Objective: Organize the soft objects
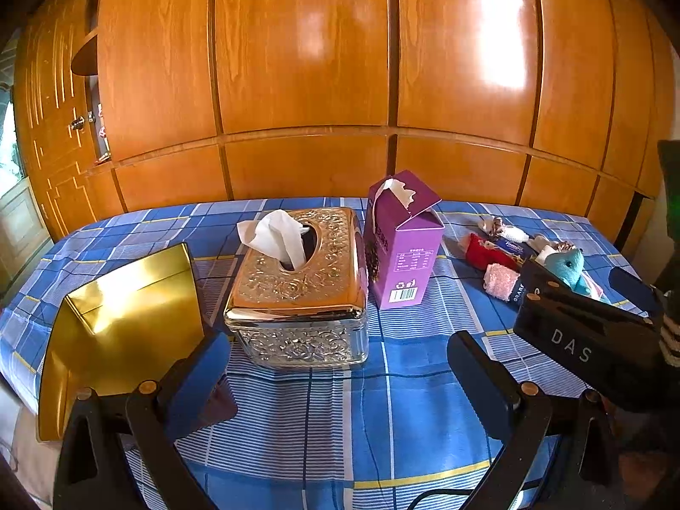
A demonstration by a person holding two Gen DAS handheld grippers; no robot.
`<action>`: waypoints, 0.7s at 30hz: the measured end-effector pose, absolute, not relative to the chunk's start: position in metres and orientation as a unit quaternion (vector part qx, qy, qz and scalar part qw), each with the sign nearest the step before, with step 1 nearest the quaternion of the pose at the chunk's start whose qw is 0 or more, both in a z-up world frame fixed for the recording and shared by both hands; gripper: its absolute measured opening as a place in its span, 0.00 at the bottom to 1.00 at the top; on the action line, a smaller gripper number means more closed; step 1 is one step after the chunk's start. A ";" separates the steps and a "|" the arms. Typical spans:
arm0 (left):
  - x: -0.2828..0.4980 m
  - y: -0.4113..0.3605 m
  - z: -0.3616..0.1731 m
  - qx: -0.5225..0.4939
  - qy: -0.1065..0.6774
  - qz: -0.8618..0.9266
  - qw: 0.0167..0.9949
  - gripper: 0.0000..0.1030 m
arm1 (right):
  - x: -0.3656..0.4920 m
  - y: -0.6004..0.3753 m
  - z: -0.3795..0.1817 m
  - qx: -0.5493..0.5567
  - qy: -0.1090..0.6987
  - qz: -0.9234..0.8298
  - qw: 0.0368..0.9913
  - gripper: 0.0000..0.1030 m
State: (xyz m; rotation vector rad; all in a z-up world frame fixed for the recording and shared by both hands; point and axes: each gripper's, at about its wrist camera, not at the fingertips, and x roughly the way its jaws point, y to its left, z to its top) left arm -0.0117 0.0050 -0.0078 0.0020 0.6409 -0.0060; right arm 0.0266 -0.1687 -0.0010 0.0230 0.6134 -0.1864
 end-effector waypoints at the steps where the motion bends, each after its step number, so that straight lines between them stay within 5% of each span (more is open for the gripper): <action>1: -0.011 0.005 -0.008 0.001 0.315 -0.003 0.949 1.00 | 0.027 -0.168 -0.001 0.011 0.302 -0.092 0.949 1.00; 21: -0.009 -0.008 -0.010 0.020 0.320 -0.019 0.947 1.00 | 0.032 -0.186 -0.007 0.024 0.309 -0.105 0.945 1.00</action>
